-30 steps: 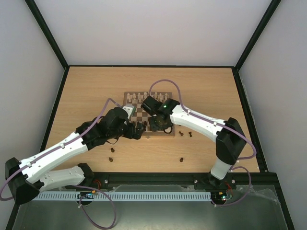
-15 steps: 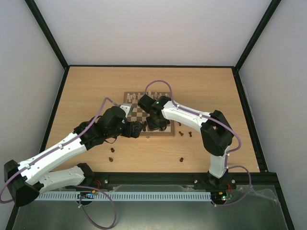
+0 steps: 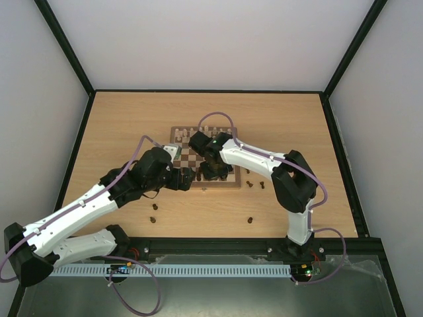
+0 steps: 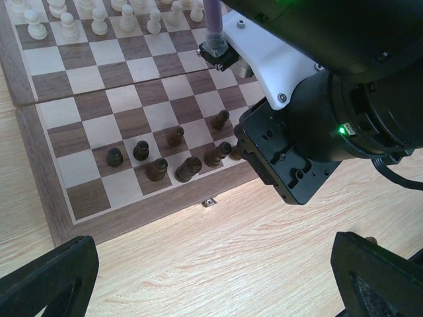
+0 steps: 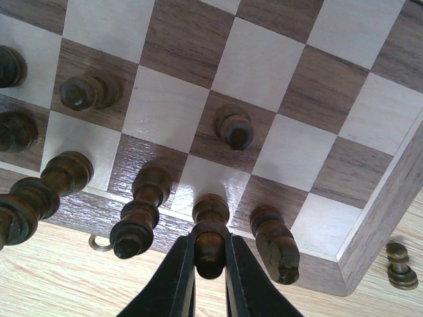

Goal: Set up the chess pieces on the board
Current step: Place the chess piece on the chessboard.

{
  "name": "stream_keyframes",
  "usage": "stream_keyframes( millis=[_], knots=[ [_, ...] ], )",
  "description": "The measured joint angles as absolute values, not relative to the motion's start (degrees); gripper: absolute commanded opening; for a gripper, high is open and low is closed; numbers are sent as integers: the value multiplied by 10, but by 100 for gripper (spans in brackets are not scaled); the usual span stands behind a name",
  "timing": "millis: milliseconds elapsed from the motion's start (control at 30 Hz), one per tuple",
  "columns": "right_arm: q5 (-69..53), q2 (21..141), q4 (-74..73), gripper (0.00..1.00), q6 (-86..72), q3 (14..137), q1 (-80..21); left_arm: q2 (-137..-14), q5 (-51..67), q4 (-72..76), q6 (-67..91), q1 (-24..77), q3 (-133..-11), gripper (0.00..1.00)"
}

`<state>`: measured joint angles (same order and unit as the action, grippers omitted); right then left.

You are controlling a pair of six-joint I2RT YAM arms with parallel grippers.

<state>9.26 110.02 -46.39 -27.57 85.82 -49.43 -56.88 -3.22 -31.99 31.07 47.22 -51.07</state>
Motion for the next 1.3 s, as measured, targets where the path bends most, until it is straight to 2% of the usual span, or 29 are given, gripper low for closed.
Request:
stream_keyframes(
  millis=[400, 767, 967, 1133, 1300],
  knots=[
    [90, 1107, -458, 9, -272, 859, -491, -567, -32, -321, 310, 471, -501, 99],
    [84, 1112, -451, 28, -269, 863, -490, -567, -30, -321, 309, 466, -498, 99],
    [83, 1104, -455, 33, -270, 866, -490, -568, -30, -321, 308, 466, -498, 99],
    [90, 1068, -467, 37, -271, 867, -490, -574, -30, -321, 306, 466, -498, 99],
    [98, 982, -465, 43, -282, 839, -490, -585, -29, -321, 304, 466, -498, 99]
  ],
)
